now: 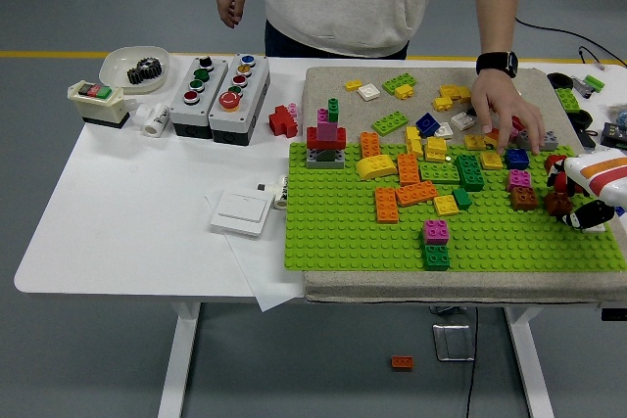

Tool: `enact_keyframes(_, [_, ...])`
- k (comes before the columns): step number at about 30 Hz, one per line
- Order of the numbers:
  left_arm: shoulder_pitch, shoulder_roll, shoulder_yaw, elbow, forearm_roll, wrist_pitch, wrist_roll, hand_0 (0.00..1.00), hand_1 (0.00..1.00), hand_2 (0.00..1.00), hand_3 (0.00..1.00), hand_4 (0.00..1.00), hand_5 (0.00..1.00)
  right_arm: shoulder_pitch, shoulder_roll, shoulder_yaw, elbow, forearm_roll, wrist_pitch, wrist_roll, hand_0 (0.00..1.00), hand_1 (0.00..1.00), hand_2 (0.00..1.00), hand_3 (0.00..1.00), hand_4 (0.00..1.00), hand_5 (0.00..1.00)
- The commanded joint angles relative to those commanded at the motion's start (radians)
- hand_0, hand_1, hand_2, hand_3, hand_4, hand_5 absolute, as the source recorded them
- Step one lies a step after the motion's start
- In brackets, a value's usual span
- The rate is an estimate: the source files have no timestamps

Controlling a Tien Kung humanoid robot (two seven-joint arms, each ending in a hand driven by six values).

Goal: Pick up the brick,pile it on top of brick,press brick,pick up the brick,pile it on top of brick,press brick

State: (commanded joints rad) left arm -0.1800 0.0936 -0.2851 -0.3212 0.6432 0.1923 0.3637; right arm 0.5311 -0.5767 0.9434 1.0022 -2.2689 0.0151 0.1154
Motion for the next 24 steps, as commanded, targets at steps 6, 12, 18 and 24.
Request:
enact_keyframes(6, [-0.003,0.001,0.002,-0.001,-0.003,0.0,-0.001,0.818,0.797,0.805,0.62,0.714,0.684,0.02,0.007,-0.011,-0.031,0.0,0.004,-0.007,0.323,0.357,0.429,0.628,0.843,0.258])
enact_keyframes(12, [-0.004,0.002,0.003,-0.001,-0.004,0.001,-0.002,0.817,0.798,0.805,0.62,0.715,0.685,0.028,0.01,-0.017,-0.047,0.0,0.007,-0.009,0.323,0.351,0.428,0.616,0.845,0.275])
enact_keyframes(18, [-0.005,0.002,0.005,-0.002,-0.008,0.002,-0.003,0.817,0.798,0.806,0.62,0.715,0.684,0.034,0.014,-0.027,-0.055,0.0,0.008,-0.009,0.323,0.34,0.422,0.606,0.846,0.291])
enact_keyframes(24, [-0.006,0.003,0.008,-0.002,-0.012,0.002,-0.004,0.818,0.798,0.805,0.621,0.717,0.684,0.042,0.018,-0.04,-0.063,0.0,0.006,-0.009,0.321,0.299,0.38,0.594,0.827,0.303])
